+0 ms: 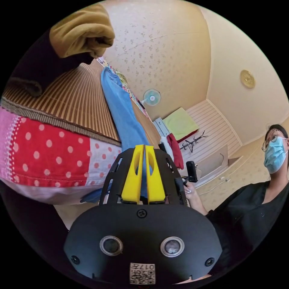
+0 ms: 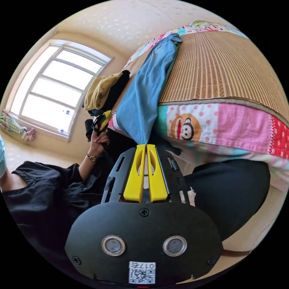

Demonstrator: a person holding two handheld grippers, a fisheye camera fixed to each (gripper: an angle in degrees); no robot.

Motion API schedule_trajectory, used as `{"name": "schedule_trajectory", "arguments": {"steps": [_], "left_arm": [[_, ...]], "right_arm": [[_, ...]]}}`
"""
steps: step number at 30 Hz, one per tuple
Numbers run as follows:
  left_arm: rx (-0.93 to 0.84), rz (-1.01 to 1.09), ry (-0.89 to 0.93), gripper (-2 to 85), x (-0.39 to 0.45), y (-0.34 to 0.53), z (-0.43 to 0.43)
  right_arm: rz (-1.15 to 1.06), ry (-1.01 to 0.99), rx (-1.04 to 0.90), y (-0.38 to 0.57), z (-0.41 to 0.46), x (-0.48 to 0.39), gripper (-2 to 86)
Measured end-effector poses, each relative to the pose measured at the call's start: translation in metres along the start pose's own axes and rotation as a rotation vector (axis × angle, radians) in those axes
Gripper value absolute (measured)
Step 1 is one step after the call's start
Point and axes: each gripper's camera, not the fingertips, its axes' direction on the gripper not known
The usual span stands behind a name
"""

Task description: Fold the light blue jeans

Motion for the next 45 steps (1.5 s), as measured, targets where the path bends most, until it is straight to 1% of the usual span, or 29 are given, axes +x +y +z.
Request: {"name": "schedule_trajectory", "arguments": {"steps": [2,4,6,7,11,14,18,20,22,24,26,27,29,31,32,35,37,39,40,42,43,45], "left_arm": [[0.008,0.010,-0.096,-0.5,0.007,0.001,-0.001],[0.028,0.027,-0.174,-0.2,0.016,0.003,-0.003],[0.035,0.052,-0.241,0.3,0.025,0.003,0.000],[0.030,0.056,-0.253,0.4,0.027,0.004,0.002],[-0.022,0.076,-0.295,1.6,0.036,0.005,0.020],[-0.061,0.087,-0.307,2.0,0.041,0.007,0.032],[-0.077,0.106,-0.280,0.3,0.046,0.011,0.039],[-0.068,0.118,-0.245,-0.5,0.048,0.012,0.038],[-0.015,0.152,-0.179,-0.8,0.053,0.014,0.030],[0.072,0.188,-0.056,-0.9,0.056,0.016,0.014],[0.123,0.177,-0.056,-0.9,0.056,0.018,0.004],[0.127,0.162,-0.091,-0.9,0.054,0.019,0.002],[0.083,0.102,-0.150,-0.9,0.047,0.018,0.008],[0.036,0.029,-0.224,-0.7,0.040,0.018,0.017],[0.014,0.018,-0.245,-0.4,0.039,0.019,0.023],[-0.010,0.062,-0.251,1.9,0.048,0.021,0.035],[-0.031,0.099,-0.285,3.8,0.055,0.022,0.042],[-0.065,0.129,-0.343,4.8,0.062,0.023,0.051],[-0.072,0.133,-0.353,5.1,0.063,0.024,0.054],[-0.083,0.140,-0.360,5.4,0.065,0.026,0.061],[-0.083,0.138,-0.359,5.4,0.065,0.027,0.062],[-0.077,0.133,-0.354,5.4,0.064,0.030,0.065]], "right_arm": [[-0.008,0.050,-0.108,-0.012,0.027,-0.011,0.6],[-0.004,0.077,-0.163,-0.018,0.045,-0.017,0.6],[-0.010,0.046,-0.184,-0.023,0.056,-0.021,0.5],[-0.007,0.034,-0.188,-0.025,0.061,-0.022,0.5],[0.029,0.099,-0.193,-0.028,0.074,-0.026,0.5],[0.037,0.068,-0.187,-0.028,0.082,-0.028,0.5],[0.068,0.021,-0.155,-0.024,0.086,-0.027,0.6],[0.038,-0.015,-0.124,-0.020,0.083,-0.035,0.6],[-0.002,-0.076,-0.093,-0.015,0.078,-0.044,0.6],[-0.030,-0.134,-0.054,-0.010,0.069,-0.051,0.6],[-0.056,-0.163,-0.023,-0.005,0.060,-0.058,0.6],[-0.059,-0.162,-0.012,-0.002,0.056,-0.061,0.6],[-0.042,-0.112,-0.029,0.000,0.058,-0.062,0.7],[0.014,0.023,-0.117,0.000,0.077,-0.062,0.9],[0.037,0.082,-0.163,0.001,0.088,-0.062,1.1],[0.067,0.177,-0.187,0.003,0.101,-0.068,1.6],[0.062,0.261,-0.108,0.005,0.099,-0.081,2.4],[0.038,0.291,0.016,0.005,0.092,-0.091,3.1],[0.008,0.268,0.114,0.005,0.087,-0.096,3.6],[0.007,0.201,0.217,0.002,0.084,-0.095,4.3],[0.000,0.163,0.260,-0.001,0.086,-0.092,4.5],[-0.008,0.172,0.308,-0.006,0.094,-0.087,4.8]]}}
